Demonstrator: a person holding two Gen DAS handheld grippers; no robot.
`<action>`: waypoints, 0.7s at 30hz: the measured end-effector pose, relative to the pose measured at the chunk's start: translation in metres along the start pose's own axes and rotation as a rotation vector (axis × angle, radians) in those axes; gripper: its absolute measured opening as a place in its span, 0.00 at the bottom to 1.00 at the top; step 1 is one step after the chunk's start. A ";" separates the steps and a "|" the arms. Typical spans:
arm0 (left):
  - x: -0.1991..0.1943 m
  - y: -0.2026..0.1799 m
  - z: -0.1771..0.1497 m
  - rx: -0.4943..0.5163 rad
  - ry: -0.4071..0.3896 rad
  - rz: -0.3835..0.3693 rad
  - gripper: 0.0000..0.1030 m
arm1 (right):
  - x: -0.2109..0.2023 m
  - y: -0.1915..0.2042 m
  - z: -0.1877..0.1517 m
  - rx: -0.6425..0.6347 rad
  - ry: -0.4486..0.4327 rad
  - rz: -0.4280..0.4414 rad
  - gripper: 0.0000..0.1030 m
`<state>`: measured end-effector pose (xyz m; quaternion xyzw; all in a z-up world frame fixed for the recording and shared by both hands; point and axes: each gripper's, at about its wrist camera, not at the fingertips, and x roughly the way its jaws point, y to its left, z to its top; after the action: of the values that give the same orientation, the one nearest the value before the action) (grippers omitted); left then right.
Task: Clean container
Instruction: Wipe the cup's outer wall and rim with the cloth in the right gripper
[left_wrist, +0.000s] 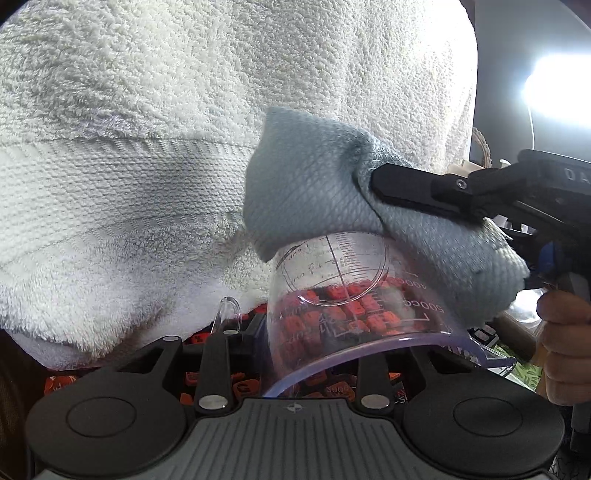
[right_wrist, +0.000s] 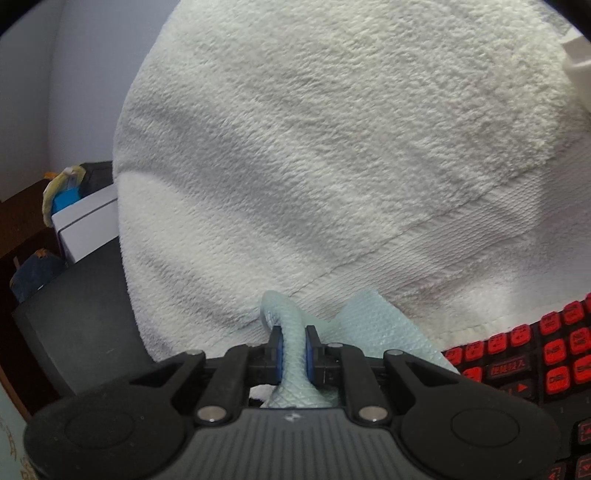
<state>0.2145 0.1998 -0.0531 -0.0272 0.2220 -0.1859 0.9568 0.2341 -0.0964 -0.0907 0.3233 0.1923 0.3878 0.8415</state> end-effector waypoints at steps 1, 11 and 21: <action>-0.001 0.001 -0.001 0.000 0.000 0.000 0.29 | -0.001 -0.003 0.001 0.015 -0.009 -0.006 0.10; -0.016 0.016 -0.010 -0.001 -0.001 0.001 0.29 | 0.005 0.000 -0.002 0.022 0.036 0.041 0.10; -0.033 0.039 -0.019 -0.004 0.001 0.000 0.29 | 0.007 0.012 -0.006 -0.052 0.079 0.066 0.10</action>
<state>0.1917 0.2484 -0.0620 -0.0289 0.2226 -0.1856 0.9566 0.2284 -0.0829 -0.0874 0.2917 0.2044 0.4329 0.8281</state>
